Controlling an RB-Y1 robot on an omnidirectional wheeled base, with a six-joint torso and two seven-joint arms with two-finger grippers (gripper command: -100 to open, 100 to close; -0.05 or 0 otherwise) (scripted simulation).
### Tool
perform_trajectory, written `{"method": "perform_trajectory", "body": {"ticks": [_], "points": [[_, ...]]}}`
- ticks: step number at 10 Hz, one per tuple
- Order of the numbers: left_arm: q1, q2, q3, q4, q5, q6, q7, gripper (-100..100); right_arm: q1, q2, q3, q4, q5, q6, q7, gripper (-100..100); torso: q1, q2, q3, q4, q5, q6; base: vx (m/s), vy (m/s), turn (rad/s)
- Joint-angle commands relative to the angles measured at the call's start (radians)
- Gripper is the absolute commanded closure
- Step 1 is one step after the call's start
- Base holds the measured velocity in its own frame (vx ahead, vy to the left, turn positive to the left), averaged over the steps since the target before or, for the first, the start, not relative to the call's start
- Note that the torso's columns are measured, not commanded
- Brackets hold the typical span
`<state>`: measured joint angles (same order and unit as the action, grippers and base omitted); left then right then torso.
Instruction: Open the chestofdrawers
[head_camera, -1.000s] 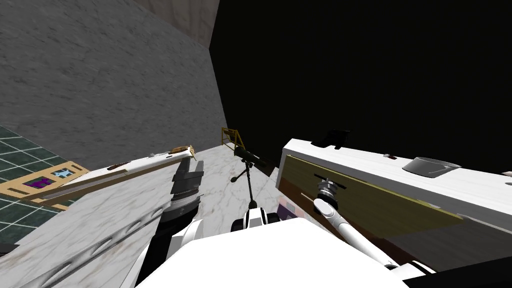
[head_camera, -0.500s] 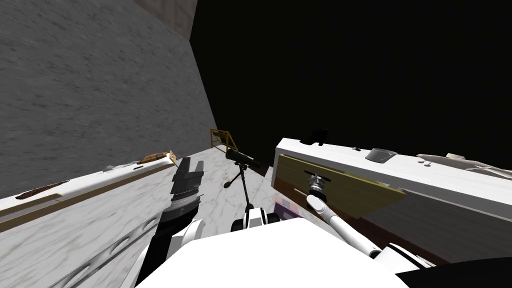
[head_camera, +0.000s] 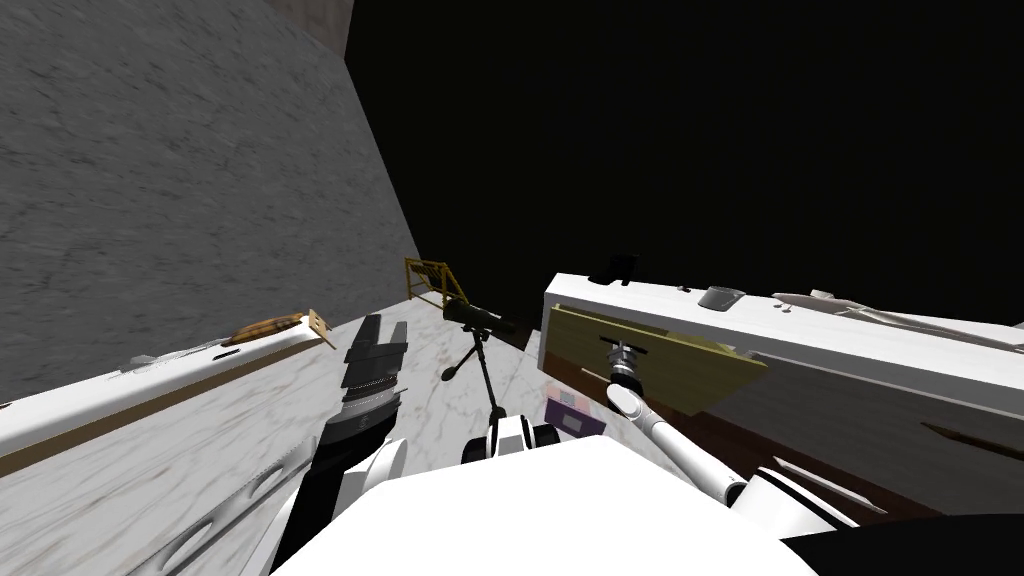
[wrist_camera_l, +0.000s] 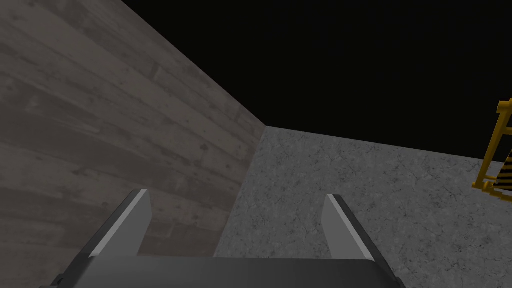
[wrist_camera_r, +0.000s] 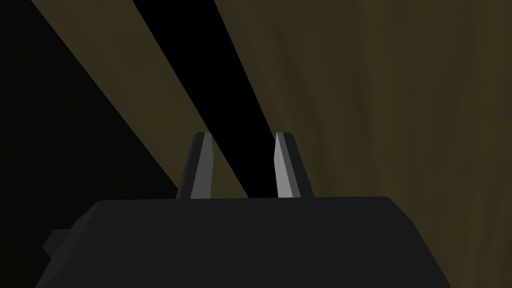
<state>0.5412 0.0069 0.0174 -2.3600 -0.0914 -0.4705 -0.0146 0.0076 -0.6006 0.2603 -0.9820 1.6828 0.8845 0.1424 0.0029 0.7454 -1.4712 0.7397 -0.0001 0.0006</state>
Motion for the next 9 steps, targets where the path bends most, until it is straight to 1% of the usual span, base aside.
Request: {"method": "perform_trajectory", "body": {"ticks": [1,2,3,4,7,8,9], "points": [[0.000,0.000,0.000,0.000,0.000,0.000,0.000,0,-0.006,-0.011,0.002,-0.014,-0.004,-0.022,0.003,100,0.000,-0.002,-0.002,0.000,0.001,0.000,-0.134,0.112,-0.015],[0.000,0.000,0.000,0.000,0.000,0.000,0.000,0,0.000,-0.008,0.002,-0.009,-0.004,-0.018,0.003,100,0.000,-0.005,-0.003,0.001,0.003,-0.001,-0.060,0.054,-0.008],[0.000,0.000,0.000,0.000,0.000,0.000,0.000,0,0.003,-0.008,0.006,-0.016,-0.003,-0.025,0.005,100,-0.002,-0.009,-0.006,0.001,0.004,-0.001,-0.085,0.090,-0.038],[0.000,0.000,0.000,0.000,0.000,0.000,0.000,0,0.003,-0.009,0.006,-0.018,-0.002,-0.026,0.005,100,0.001,-0.007,-0.005,0.000,0.002,-0.001,-0.147,0.117,-0.039],[0.000,0.000,0.000,0.000,0.000,0.000,0.000,0,0.002,-0.015,0.009,-0.033,0.001,-0.031,0.007,100,0.000,-0.004,-0.003,0.000,0.002,-0.001,-0.145,0.121,-0.032],[0.000,0.000,0.000,0.000,0.000,0.000,0.000,0,-0.011,-0.036,-0.002,-0.025,-0.019,-0.060,0.014,-100,0.002,-0.005,-0.003,0.001,0.003,-0.002,-0.084,0.103,-0.030],[0.000,0.000,0.000,0.000,0.000,0.000,0.000,0,-0.018,-0.048,-0.008,-0.025,-0.029,-0.075,0.017,-100,-0.002,-0.009,-0.006,-0.001,0.002,-0.002,-0.034,0.053,-0.003]]}}
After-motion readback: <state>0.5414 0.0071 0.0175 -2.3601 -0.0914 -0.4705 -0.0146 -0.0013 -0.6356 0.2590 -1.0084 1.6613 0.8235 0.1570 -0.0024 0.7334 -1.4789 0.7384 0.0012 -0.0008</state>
